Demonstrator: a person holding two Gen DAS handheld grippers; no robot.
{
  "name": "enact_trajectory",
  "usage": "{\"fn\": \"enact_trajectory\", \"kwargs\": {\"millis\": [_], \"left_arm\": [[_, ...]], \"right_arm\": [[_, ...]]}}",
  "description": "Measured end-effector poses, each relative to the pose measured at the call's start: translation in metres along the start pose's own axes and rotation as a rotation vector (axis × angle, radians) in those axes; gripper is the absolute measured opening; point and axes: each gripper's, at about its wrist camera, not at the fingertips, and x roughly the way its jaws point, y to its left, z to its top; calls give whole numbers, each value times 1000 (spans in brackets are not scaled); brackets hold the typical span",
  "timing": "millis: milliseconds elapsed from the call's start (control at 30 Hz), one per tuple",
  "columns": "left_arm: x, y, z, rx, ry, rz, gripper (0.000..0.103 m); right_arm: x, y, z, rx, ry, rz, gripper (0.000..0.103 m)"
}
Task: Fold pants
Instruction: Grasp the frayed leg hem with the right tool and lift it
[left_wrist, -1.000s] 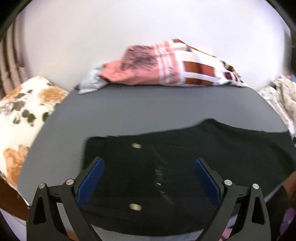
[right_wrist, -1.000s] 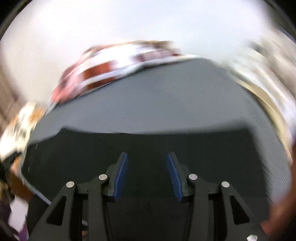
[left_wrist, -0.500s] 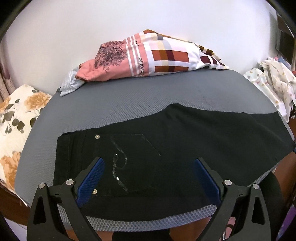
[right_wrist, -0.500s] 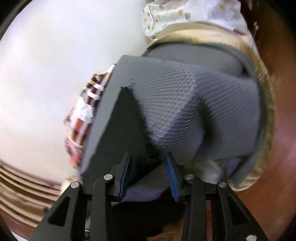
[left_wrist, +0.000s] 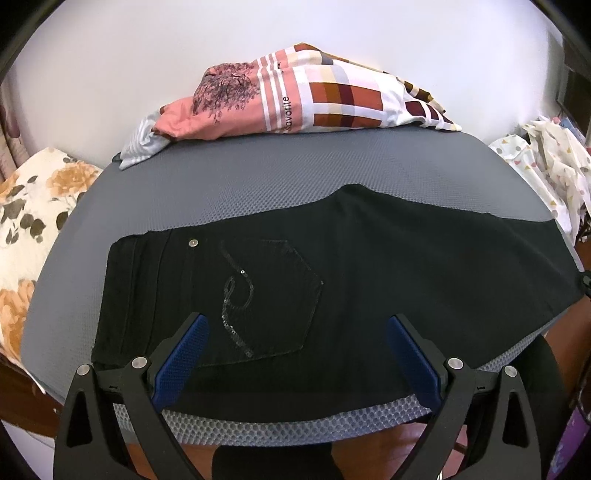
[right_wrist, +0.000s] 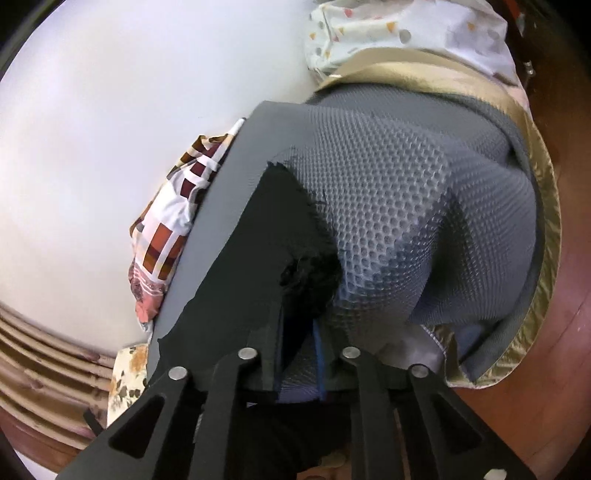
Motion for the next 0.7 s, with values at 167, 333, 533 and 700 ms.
{"fn": "enact_trajectory", "kwargs": {"millis": [167,333,533,700], "left_arm": [[0,4,-1,-8,-12,10,97],[-2,12,-4,-37,-39,38,97],[-3,20,-5,-42,-62,110,97],[-1,21,-5,-35,-52,122,97]], "right_arm": [[8,13,0,-14,10,-56,8],[5,47,-1,-95,-10,-74,8],[20,115,-10,-252,2,-55,8],[52,170,-33,-335,56,21,8]]}}
